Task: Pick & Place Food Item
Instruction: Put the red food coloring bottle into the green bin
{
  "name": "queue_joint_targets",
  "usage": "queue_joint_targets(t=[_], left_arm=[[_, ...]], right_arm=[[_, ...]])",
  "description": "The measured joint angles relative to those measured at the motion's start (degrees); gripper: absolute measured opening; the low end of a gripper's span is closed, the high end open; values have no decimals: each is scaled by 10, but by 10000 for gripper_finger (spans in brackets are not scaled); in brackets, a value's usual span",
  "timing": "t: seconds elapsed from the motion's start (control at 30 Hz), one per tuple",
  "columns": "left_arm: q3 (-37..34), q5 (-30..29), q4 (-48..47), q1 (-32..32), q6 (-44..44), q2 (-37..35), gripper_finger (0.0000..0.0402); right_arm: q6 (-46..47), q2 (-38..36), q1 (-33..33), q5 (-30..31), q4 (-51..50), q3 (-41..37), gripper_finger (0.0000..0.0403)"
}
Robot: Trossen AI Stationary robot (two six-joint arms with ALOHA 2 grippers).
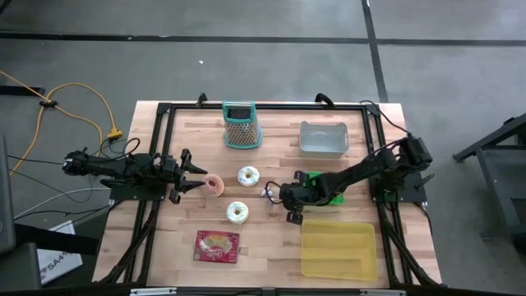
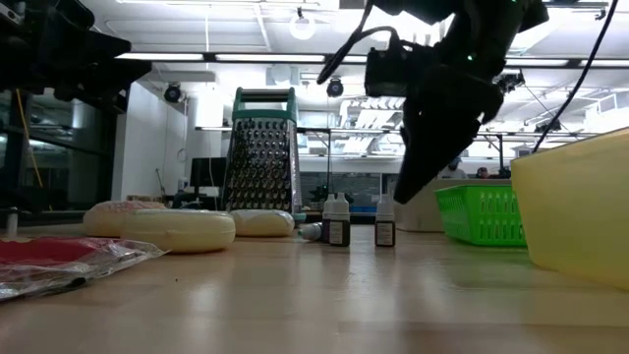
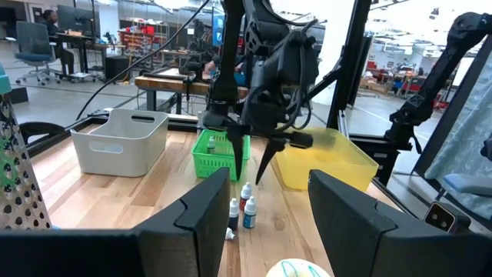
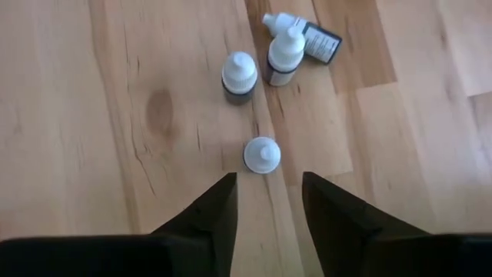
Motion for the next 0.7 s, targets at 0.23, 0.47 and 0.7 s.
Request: queue_joint_targets(t=[0.23,0.47,0.7], left_arm=[[0,0,0,0,0,0,170],[0,0,0,0,0,0,170],[0,0,0,0,0,0,170]], right_arm=[[10,6,-2,-3,6,-1,164],[9,21,-2,2,22,0,167],[9,32,-5,-6,41,0,167]])
